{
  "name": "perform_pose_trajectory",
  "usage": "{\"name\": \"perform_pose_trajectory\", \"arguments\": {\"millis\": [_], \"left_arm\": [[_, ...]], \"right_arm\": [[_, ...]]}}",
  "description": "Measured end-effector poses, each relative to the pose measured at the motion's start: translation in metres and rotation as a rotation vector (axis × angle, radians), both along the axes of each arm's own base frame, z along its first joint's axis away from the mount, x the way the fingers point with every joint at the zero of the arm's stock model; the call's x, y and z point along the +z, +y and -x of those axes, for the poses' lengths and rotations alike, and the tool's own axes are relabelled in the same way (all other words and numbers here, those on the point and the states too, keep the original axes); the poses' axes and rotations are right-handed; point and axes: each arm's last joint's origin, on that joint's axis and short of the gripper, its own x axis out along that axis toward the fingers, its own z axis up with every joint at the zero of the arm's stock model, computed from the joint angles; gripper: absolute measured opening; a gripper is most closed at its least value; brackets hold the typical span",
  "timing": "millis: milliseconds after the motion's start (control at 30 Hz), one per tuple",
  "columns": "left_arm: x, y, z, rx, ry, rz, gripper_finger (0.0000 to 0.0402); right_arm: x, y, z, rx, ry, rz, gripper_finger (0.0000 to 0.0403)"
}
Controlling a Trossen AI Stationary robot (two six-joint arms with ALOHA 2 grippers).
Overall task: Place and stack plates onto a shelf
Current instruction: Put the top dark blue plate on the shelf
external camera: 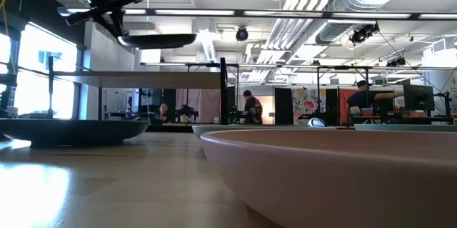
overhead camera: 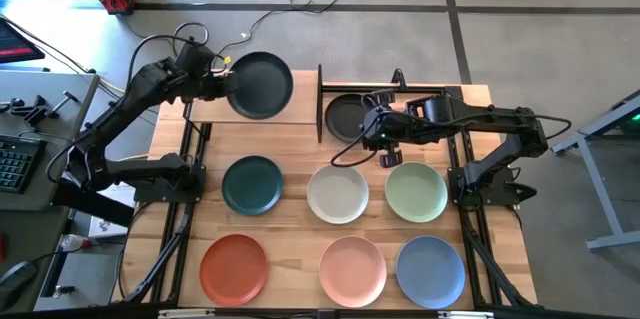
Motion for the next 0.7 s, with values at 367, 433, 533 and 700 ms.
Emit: {"name": "perform_pose_trajectory", "arguments": {"millis": [367, 433, 533, 700], "left_arm": [[-0.015, 0.016, -0.02, -0.03, 0.0, 0.082, 0.0], [-0.019, 0.02, -0.024, -0.029, 0.007, 0.091, 0.0], [-0.024, 0.028, -0.03, -0.03, 0.008, 0.092, 0.0], [-0.031, 0.04, -0.041, -0.033, -0.021, 0.082, 0.0001]], "right_arm": [[0.0, 0.0, 0.0, 0.0, 0.0, 0.0, 0.014], [0.0, 0.0, 0.0, 0.0, 0.0, 0.0, 0.014], [0.0, 0.0, 0.0, 0.0, 0.0, 0.0, 0.014], [0.0, 0.0, 0.0, -0.012, -0.008, -0.008, 0.014]]}}
